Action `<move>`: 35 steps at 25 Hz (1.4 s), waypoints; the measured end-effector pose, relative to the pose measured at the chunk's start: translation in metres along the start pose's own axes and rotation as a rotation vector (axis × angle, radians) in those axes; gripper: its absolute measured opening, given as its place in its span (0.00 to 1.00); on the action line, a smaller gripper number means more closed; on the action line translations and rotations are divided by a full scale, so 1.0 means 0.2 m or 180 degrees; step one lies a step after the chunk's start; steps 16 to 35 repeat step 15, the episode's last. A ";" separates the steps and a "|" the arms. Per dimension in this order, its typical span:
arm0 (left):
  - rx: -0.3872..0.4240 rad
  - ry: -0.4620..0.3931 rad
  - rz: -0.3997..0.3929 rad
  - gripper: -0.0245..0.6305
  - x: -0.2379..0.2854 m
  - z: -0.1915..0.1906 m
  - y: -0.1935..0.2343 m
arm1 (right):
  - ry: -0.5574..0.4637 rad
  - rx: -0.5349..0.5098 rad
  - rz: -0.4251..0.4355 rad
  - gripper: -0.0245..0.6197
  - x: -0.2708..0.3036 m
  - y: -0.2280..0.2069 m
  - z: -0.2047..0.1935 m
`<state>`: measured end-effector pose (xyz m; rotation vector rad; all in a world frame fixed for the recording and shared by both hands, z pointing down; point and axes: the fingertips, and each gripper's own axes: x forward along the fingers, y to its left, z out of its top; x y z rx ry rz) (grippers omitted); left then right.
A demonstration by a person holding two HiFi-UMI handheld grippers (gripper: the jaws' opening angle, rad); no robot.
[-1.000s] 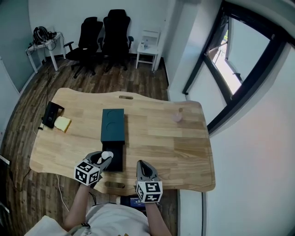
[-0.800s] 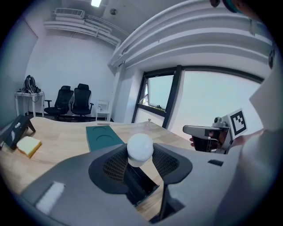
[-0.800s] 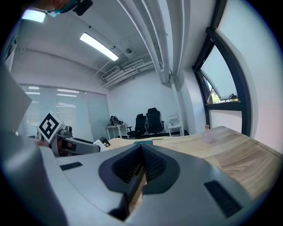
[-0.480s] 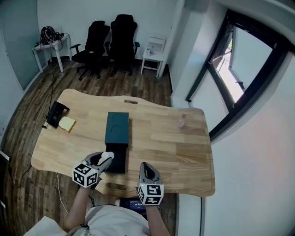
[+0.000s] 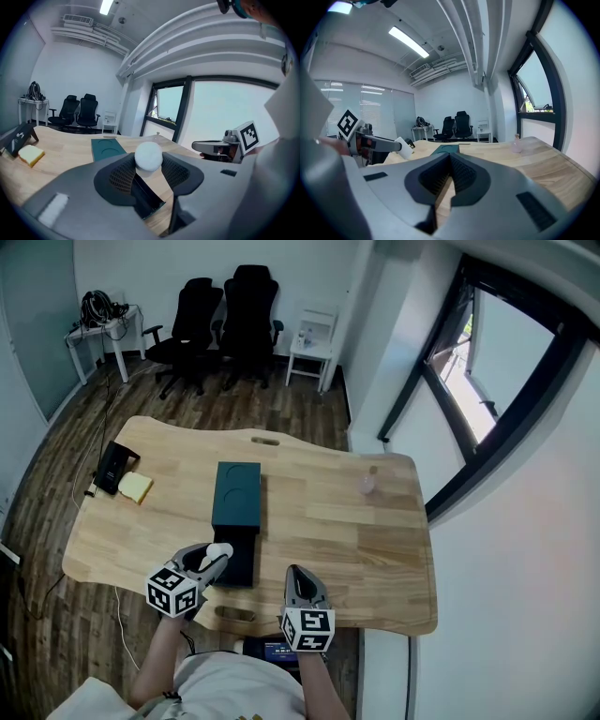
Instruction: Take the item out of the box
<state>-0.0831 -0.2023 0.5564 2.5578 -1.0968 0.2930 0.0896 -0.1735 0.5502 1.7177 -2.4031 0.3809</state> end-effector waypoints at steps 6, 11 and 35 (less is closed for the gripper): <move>0.0114 -0.0026 -0.0019 0.30 -0.01 0.01 -0.03 | 0.0010 0.0037 0.0012 0.05 -0.01 -0.01 0.00; 0.0065 0.0018 0.0002 0.30 -0.03 -0.03 0.00 | 0.0048 0.0031 0.0039 0.05 0.01 0.01 -0.02; 0.0021 0.0044 0.0040 0.30 -0.04 -0.05 0.03 | 0.0074 0.0049 0.0068 0.05 0.02 0.03 -0.04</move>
